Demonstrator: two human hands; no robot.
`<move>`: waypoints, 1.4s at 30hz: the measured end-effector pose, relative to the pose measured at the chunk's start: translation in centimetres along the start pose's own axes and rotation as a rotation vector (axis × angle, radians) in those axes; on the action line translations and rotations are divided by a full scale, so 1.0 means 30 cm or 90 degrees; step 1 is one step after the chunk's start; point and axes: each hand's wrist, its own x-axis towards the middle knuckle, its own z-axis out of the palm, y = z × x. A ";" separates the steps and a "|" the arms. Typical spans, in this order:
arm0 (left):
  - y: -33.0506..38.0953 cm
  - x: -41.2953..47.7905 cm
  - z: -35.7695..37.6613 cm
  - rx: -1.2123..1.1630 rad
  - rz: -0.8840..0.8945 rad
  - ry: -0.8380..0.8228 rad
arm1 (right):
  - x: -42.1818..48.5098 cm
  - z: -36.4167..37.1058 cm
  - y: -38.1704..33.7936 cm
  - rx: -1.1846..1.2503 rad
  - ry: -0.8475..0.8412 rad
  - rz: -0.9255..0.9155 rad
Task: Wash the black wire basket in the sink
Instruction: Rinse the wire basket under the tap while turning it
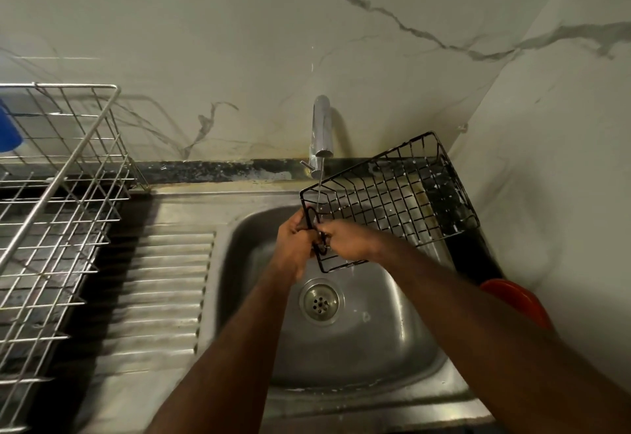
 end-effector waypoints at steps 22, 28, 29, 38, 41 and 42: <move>0.020 0.018 0.016 0.032 0.068 -0.041 | 0.089 -0.071 -0.023 0.542 0.230 0.009; 0.009 0.040 0.001 0.076 0.067 -0.041 | 0.112 -0.072 -0.055 0.620 0.285 0.035; 0.007 0.040 -0.002 0.087 0.071 -0.039 | 0.117 -0.073 -0.057 0.608 0.289 0.034; 0.023 0.072 -0.035 0.117 0.108 -0.043 | 0.010 -0.099 -0.065 -0.007 0.353 -0.052; 0.020 0.099 -0.041 0.130 0.096 -0.023 | -0.063 -0.197 -0.105 -0.123 0.520 -0.134; 0.019 0.106 -0.040 0.138 0.095 -0.034 | -0.072 -0.241 -0.110 -0.188 0.547 -0.129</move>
